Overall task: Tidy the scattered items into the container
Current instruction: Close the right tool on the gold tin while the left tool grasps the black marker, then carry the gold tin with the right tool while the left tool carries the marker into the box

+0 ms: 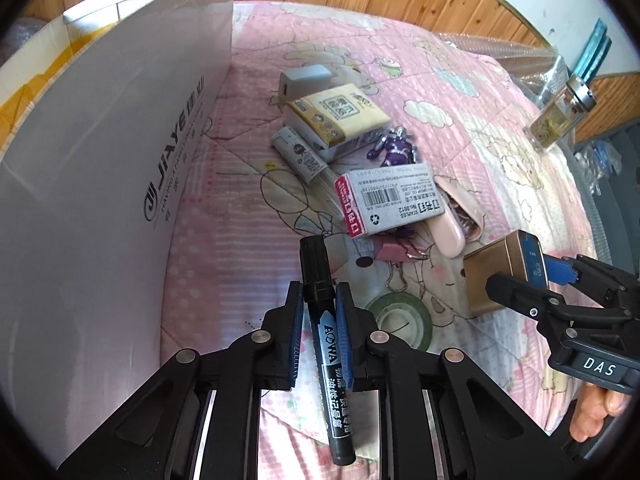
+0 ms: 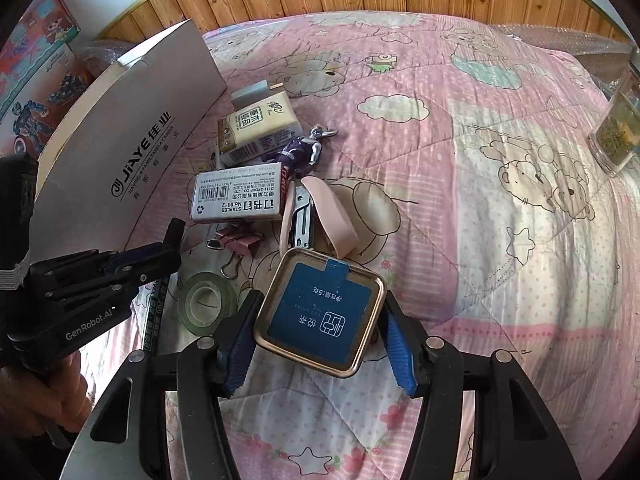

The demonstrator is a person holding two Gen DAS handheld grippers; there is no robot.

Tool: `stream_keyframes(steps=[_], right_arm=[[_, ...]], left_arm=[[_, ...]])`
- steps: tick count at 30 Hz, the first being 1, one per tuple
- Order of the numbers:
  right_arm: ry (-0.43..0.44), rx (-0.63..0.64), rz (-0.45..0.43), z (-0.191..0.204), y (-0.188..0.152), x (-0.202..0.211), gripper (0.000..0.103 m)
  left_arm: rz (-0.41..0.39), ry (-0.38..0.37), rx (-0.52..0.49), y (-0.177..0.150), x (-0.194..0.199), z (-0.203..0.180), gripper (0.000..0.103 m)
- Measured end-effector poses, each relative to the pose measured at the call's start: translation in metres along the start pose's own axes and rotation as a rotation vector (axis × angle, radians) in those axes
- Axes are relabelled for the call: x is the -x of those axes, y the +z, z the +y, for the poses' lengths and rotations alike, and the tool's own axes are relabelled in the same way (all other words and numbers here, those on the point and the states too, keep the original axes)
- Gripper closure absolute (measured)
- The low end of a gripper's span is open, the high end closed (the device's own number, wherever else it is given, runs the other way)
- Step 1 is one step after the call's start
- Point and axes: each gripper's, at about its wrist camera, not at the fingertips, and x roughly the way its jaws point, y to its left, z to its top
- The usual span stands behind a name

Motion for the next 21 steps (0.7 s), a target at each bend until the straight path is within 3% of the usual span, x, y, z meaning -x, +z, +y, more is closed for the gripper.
stream_keyframes(steps=[7,21], right_arm=[[0.003,0.002,-0.038,0.003,0.002,0.014,0.045],[0.023,0.023,-0.119,0.024,0.008,0.040,0.045]], left_arm=[[-0.038,0.027,-0.011,-0.003,0.025,0.002,0.087],[-0.180,0.076,-0.055,0.018,0.069,-0.034,0.087]])
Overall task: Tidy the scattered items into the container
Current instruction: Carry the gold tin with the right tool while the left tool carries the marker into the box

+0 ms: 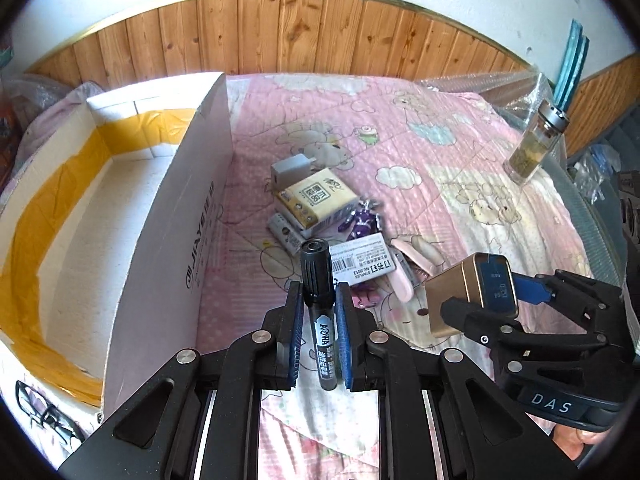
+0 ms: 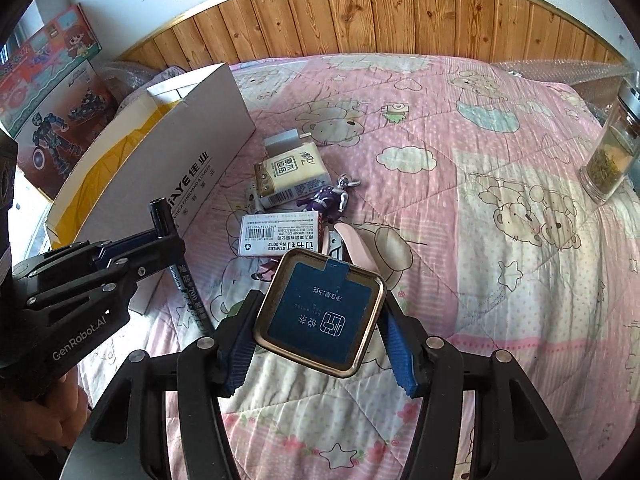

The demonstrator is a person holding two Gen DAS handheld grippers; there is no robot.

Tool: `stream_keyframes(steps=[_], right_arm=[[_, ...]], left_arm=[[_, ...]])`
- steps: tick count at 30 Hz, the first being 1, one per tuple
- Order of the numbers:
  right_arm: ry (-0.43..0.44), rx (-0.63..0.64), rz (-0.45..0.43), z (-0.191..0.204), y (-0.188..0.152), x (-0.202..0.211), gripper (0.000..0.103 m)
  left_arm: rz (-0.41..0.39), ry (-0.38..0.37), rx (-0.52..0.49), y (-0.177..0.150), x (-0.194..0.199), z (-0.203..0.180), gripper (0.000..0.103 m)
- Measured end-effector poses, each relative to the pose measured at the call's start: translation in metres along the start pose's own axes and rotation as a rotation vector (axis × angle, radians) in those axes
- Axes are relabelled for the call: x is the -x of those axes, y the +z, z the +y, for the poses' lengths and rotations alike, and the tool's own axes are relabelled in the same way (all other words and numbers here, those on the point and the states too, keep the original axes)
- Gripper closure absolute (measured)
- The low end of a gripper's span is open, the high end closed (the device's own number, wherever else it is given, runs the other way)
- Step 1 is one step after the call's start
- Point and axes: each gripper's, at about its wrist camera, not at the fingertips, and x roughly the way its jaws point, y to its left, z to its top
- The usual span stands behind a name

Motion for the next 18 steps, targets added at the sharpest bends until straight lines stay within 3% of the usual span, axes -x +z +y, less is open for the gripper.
stream_keyframes(steps=[10,18], right_arm=[[0.001,0.023,-0.051,0.013,0.007,0.013,0.045],[-0.004,0.059,-0.101,0.032,0.015,0.023,0.045]], left_arm=[[-0.073,0.028,0.019,0.009,0.025,0.009,0.087],[-0.176,0.046,0.035,0.025,0.058,0.017,0.087]])
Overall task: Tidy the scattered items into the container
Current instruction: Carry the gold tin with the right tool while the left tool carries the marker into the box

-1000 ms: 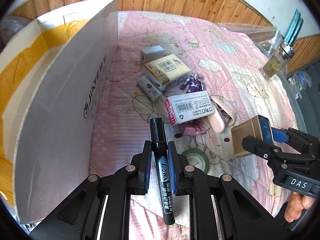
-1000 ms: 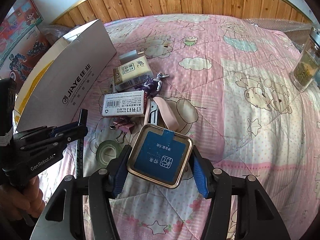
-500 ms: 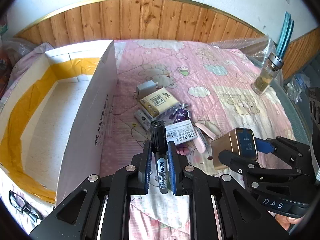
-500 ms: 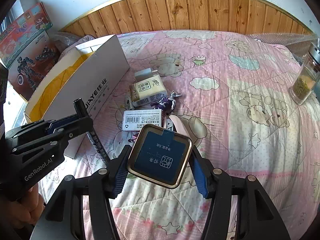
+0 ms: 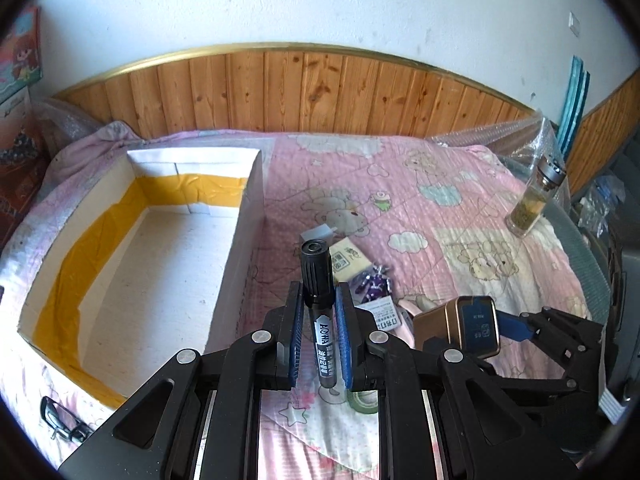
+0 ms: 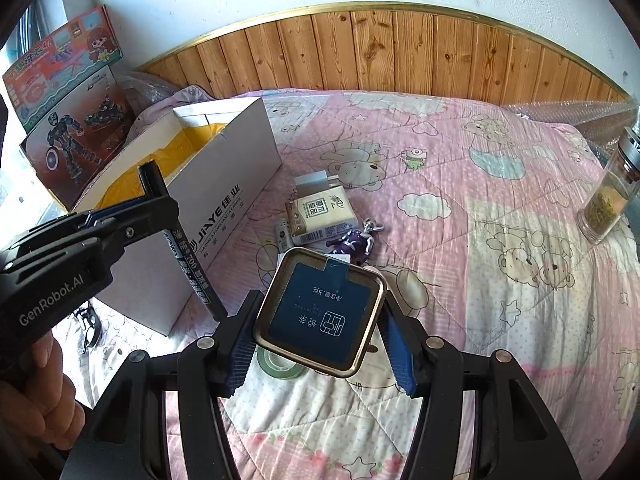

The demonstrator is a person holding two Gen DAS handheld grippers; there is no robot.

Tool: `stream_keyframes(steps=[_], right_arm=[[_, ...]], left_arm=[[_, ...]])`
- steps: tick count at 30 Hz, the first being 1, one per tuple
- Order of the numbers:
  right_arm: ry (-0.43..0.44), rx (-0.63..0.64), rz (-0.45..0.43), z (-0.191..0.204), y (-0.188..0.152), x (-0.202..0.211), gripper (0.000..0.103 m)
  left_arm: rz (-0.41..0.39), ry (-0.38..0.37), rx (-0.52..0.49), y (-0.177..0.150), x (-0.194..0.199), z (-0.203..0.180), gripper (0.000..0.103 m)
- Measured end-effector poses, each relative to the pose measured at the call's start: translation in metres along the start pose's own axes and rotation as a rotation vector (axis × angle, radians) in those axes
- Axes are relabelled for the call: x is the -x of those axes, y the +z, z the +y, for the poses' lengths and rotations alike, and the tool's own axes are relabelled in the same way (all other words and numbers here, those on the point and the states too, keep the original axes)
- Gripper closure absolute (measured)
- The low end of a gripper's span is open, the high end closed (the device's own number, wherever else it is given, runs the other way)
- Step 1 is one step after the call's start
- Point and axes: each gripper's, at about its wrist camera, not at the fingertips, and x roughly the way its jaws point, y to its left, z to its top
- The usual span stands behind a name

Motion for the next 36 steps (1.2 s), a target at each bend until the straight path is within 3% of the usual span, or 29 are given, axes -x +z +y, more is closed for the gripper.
stream_keyframes(steps=[18,36], right_arm=[[0.019,0.055,-0.125,0.054,0.036,0.024,0.045],[0.064,0.079,-0.145,0.105,0.053,0.020,0.045]], left_arm=[[-0.098,0.005,0.098,0.025,0.040,0.048,0.087],[-0.131,0.010,0.176,0.030,0.061,0.098,0.087]])
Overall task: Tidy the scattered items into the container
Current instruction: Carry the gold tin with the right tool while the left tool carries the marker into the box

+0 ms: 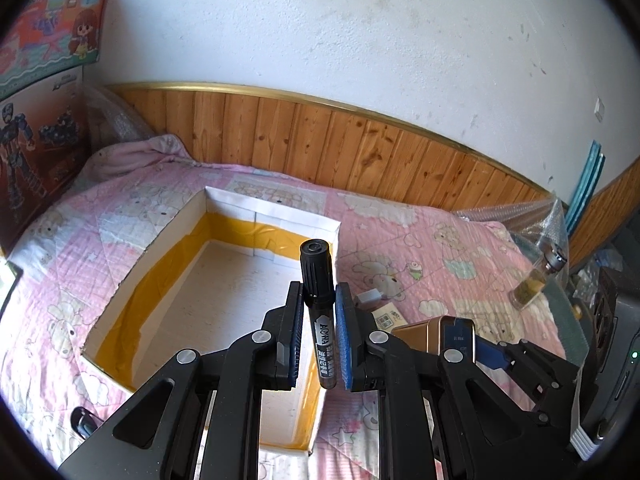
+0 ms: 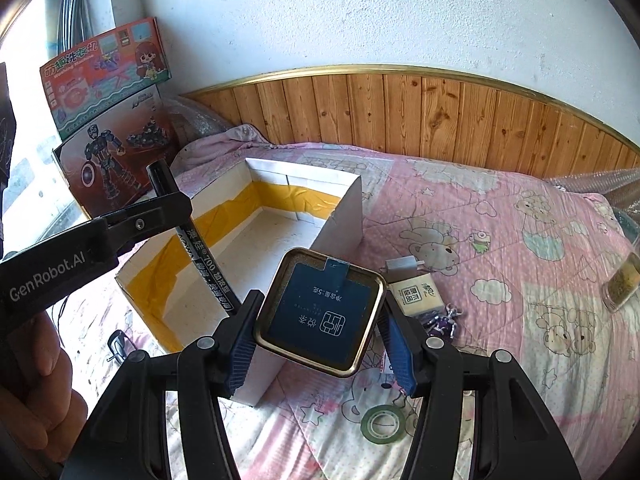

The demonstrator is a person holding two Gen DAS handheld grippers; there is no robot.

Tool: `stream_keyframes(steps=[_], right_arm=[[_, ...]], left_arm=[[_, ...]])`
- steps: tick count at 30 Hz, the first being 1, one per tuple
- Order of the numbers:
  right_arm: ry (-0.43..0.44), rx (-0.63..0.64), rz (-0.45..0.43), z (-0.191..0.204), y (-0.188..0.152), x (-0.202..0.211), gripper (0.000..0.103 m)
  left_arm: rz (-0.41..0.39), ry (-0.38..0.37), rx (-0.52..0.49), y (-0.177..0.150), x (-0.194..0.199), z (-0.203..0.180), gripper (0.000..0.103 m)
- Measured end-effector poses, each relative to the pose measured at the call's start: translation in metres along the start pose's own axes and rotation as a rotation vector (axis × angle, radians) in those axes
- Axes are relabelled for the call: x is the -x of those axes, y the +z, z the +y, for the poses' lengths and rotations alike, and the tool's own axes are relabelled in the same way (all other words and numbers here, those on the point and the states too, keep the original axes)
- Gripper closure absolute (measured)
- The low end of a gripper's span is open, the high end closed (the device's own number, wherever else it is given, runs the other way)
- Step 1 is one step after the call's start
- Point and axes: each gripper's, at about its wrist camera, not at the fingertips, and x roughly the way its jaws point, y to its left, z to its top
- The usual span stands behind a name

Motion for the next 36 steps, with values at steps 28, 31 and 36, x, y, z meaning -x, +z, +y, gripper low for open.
stream_keyframes(steps=[28,31,36], right_arm=[[0.051,0.089,-0.026,0.053,0.025,-0.018,0.045],[0.052,0.094,-0.021,0.056,0.027,-0.021,0.045],[0.056,0.104,-0.010,0.059,0.030,-0.028,0.045]], left_arm=[[0.048,-0.007,0.108,0.015,-0.018,0.053,0.087],[0.059,-0.012,0.113,0.017,-0.021,0.057,0.087],[0.077,-0.021,0.122,0.021,-0.028,0.064,0.087]])
